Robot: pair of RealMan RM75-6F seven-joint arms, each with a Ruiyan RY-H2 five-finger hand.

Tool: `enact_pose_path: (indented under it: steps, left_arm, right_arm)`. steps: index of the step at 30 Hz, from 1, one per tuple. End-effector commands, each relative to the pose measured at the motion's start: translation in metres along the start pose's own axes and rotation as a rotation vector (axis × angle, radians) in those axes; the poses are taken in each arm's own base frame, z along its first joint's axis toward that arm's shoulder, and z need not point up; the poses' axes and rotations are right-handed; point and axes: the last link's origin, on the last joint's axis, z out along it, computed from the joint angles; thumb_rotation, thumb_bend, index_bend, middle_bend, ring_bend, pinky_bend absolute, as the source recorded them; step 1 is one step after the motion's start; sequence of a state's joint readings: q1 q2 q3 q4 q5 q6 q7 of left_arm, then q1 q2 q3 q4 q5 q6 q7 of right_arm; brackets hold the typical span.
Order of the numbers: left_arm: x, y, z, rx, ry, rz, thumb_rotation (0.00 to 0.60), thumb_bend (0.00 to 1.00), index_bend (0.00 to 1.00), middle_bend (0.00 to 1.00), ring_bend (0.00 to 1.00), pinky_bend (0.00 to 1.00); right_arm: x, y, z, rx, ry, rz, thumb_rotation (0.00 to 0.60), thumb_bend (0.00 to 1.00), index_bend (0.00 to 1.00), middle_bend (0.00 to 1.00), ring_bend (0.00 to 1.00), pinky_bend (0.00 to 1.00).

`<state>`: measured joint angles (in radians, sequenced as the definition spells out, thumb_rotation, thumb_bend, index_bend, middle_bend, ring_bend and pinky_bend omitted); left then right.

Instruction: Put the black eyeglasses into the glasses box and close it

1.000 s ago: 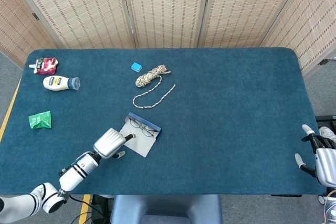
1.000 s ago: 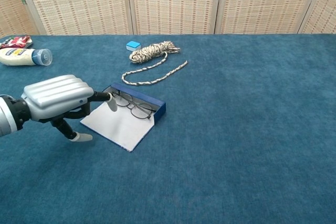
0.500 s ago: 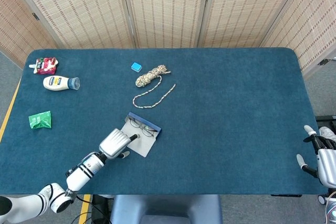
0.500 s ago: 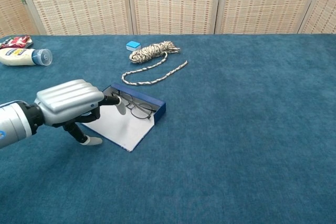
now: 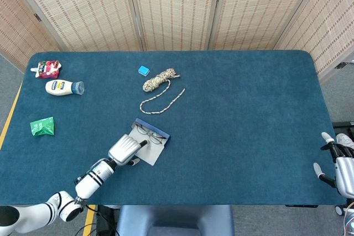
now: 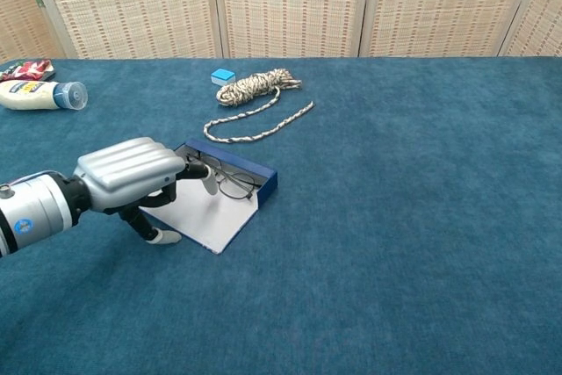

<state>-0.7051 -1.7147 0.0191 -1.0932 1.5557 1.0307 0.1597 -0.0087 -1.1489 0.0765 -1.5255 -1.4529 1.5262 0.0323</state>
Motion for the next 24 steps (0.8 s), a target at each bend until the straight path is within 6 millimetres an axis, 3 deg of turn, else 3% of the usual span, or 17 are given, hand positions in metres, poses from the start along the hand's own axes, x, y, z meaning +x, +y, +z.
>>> enact_pose_path:
  steps: [1,14,24]
  left_arm:
    - [0.000,0.000,0.000,0.002,0.001,-0.005,0.600,0.25,0.32,1.00,1.00,0.99]
    - [-0.004,0.000,0.006,0.011,0.006,-0.022,0.600,0.25,0.32,1.00,1.00,0.99]
    - [0.004,-0.001,0.011,0.019,0.050,-0.048,0.600,0.25,0.32,1.00,1.00,0.99]
  right_arm:
    - [0.000,0.000,0.000,-0.001,-0.002,-0.001,0.600,0.33,0.10,0.37,0.30,0.24]
    - [0.000,0.000,0.000,-0.002,-0.002,-0.003,0.600,0.33,0.10,0.37,0.30,0.24]
    - [0.000,0.001,-0.001,-0.007,-0.001,-0.003,0.600,0.33,0.10,0.37,0.30,0.24]
